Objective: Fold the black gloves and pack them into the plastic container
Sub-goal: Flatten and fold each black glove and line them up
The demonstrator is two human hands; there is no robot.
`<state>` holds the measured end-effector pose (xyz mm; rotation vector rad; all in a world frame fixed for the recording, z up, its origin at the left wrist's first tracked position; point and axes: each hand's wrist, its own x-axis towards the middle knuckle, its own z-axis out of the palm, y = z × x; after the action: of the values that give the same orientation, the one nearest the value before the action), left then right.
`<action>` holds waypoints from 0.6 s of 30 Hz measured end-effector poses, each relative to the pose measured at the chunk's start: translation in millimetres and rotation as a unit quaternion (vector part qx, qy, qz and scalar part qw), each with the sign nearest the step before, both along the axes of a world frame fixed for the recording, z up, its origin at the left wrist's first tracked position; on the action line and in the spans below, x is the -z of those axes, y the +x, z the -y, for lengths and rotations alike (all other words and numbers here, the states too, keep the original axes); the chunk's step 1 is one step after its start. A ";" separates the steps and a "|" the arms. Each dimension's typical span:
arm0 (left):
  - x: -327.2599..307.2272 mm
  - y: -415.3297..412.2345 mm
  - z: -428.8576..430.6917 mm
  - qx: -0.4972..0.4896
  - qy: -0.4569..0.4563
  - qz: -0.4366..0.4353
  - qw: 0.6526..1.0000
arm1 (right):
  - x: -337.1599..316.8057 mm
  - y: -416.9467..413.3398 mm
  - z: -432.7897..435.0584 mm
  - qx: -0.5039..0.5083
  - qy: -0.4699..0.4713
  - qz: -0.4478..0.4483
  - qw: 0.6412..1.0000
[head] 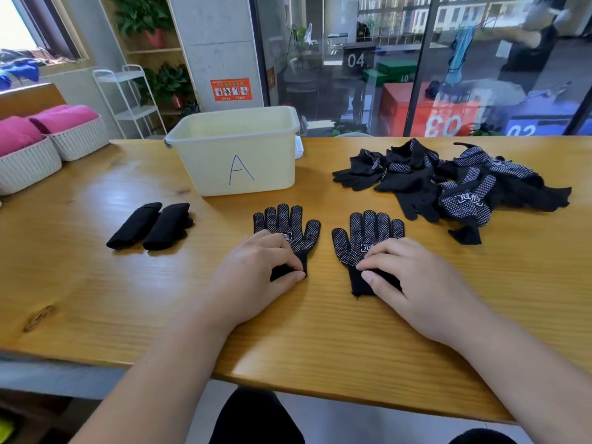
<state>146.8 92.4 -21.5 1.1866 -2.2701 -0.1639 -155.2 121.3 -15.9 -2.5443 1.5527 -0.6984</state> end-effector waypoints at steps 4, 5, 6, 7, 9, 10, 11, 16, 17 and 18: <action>-6.0 -7.8 -4.6 -0.041 -0.015 -0.071 0.996 | -2.5 0.4 -1.5 -0.008 -0.015 0.086 0.996; -10.4 -11.8 -7.7 -0.055 -0.009 -0.117 0.992 | -3.7 1.2 -2.2 -0.014 -0.020 0.111 0.993; -15.9 -16.8 -10.9 -0.067 0.002 -0.164 0.984 | -5.0 2.2 -3.2 -0.019 -0.022 0.133 0.991; -22.2 -23.4 -13.7 -0.073 0.019 -0.212 0.974 | -6.1 3.4 -3.9 -0.027 -0.022 0.151 0.988; -34.9 -39.9 -17.2 -0.060 0.062 -0.311 0.947 | -6.8 4.9 -5.4 -0.049 -0.005 0.182 0.982; -41.0 -49.1 -18.5 -0.044 0.079 -0.347 0.933 | -7.1 5.0 -6.3 -0.062 0.011 0.196 0.979; -45.7 -58.4 -19.2 -0.027 0.091 -0.368 0.925 | -7.8 5.0 -7.3 -0.074 0.031 0.207 0.975; -54.3 -99.3 -11.2 0.036 0.136 -0.360 0.922 | -13.0 8.3 -9.4 -0.083 0.075 0.281 0.953; -54.3 -103.0 -6.7 0.043 0.132 -0.352 0.926 | -11.8 7.8 -6.6 -0.059 0.060 0.306 0.948; -53.3 -104.4 -1.7 0.044 0.119 -0.338 0.932 | -10.7 5.5 -3.1 -0.027 0.042 0.324 0.945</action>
<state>42.5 94.0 31.9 0.9424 -1.7134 -0.7761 -149.7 124.4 -5.2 -1.9741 1.2361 -1.2629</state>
